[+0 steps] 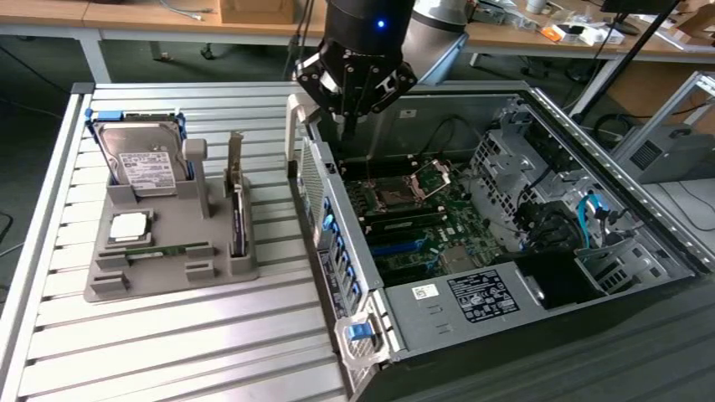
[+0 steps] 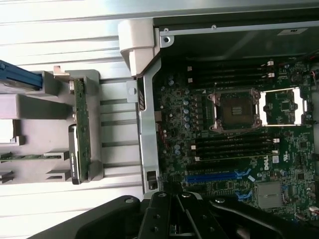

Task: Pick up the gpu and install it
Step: 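Reach for the gpu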

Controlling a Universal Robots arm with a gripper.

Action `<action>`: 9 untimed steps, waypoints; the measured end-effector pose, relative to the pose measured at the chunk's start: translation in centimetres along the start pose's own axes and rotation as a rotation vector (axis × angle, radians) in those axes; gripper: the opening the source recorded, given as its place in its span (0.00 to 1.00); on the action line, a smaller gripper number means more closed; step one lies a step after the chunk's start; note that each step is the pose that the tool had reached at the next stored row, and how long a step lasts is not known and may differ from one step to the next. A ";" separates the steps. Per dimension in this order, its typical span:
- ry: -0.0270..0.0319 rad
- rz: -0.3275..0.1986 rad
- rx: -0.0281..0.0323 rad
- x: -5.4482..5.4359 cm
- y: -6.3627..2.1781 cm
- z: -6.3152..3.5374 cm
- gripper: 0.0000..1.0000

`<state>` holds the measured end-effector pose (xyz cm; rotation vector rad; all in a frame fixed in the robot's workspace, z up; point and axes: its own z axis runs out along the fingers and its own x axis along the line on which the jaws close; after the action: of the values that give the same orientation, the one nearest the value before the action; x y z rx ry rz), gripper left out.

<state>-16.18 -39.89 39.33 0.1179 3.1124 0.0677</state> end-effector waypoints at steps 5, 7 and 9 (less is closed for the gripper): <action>0.0001 0.000 0.0001 0.5 -0.04 -0.02 0.11; 0.0001 0.000 0.0001 0.7 -0.05 -0.02 0.11; 0.0001 0.000 0.0000 1.0 -0.07 -0.03 0.11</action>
<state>-17.14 -39.89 39.33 0.1181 3.1125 0.0677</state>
